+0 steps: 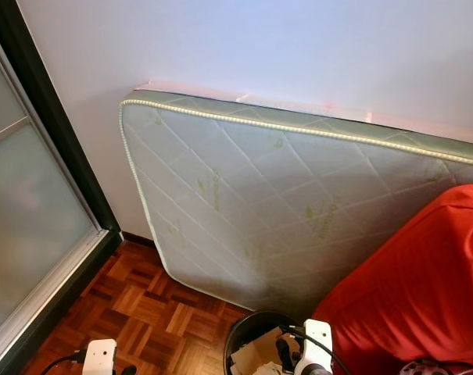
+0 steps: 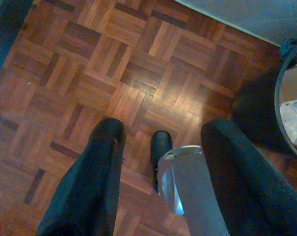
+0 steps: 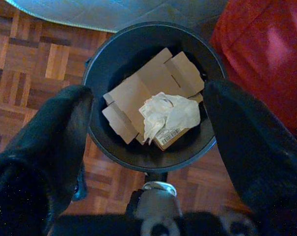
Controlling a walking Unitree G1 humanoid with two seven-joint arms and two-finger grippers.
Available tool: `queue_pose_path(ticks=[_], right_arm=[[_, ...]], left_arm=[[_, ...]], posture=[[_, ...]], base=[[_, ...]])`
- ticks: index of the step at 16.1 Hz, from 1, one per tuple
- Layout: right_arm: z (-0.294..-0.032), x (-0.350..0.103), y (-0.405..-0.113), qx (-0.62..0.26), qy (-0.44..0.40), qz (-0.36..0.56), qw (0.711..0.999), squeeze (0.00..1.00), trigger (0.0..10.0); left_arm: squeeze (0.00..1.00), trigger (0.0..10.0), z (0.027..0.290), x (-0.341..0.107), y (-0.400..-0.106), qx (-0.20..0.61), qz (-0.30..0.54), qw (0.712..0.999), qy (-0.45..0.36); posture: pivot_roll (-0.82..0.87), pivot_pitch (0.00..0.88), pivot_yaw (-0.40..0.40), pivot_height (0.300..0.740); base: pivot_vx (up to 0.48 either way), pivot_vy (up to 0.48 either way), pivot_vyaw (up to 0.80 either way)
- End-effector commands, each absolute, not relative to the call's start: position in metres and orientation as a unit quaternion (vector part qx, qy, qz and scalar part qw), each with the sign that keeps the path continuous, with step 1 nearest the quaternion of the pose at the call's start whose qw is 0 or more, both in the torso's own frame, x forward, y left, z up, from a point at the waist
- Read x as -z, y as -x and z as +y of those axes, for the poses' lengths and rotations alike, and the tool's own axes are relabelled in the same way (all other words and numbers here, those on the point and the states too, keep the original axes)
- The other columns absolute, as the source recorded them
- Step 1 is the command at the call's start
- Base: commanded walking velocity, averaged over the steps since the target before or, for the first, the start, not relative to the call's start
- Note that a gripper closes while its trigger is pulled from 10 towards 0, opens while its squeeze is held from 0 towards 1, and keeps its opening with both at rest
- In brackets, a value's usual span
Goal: Clean up the room
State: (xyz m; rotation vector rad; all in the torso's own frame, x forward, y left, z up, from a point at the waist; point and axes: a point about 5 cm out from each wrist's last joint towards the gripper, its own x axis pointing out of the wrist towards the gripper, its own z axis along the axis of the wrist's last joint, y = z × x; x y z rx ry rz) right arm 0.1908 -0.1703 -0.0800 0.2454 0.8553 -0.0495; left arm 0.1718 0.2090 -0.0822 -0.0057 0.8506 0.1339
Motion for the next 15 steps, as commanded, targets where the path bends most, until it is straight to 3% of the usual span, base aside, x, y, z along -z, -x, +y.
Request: queue_pose_path(ticks=[1,6,8,15], right_arm=[[-0.1723,0.0809,-0.1892,0.036,-0.129,0.417,0.899,0.00,10.0],[-0.1734,0.0815,-0.1882,0.030,-0.115,0.422,0.899,0.00,10.0],[-0.1737,0.0814,-0.1884,0.031,-0.113,0.423,0.899,0.00,10.0],[-0.1716,0.0800,-0.1919,0.031,-0.112,0.420,0.900,0.00,10.0]], left_arm=[[0.00,10.0,0.2085,0.0828,-0.1707,-0.069,0.413,0.908,0.014],[0.00,10.0,0.2077,0.0831,-0.1708,-0.069,0.414,0.907,0.019],[0.00,10.0,0.2073,0.0831,-0.1711,-0.070,0.414,0.907,0.021],[0.00,10.0,0.2073,0.0820,-0.1739,-0.066,0.414,0.908,0.008]], posture=[[0.10,0.000,-0.053,0.740],[0.10,0.000,-0.054,0.740],[0.10,0.000,-0.055,0.740],[0.10,0.000,-0.056,0.740]], base=[[0.000,0.000,-0.79],[0.000,0.000,-0.79],[0.000,0.480,-0.79],[0.000,0.000,-0.79]])
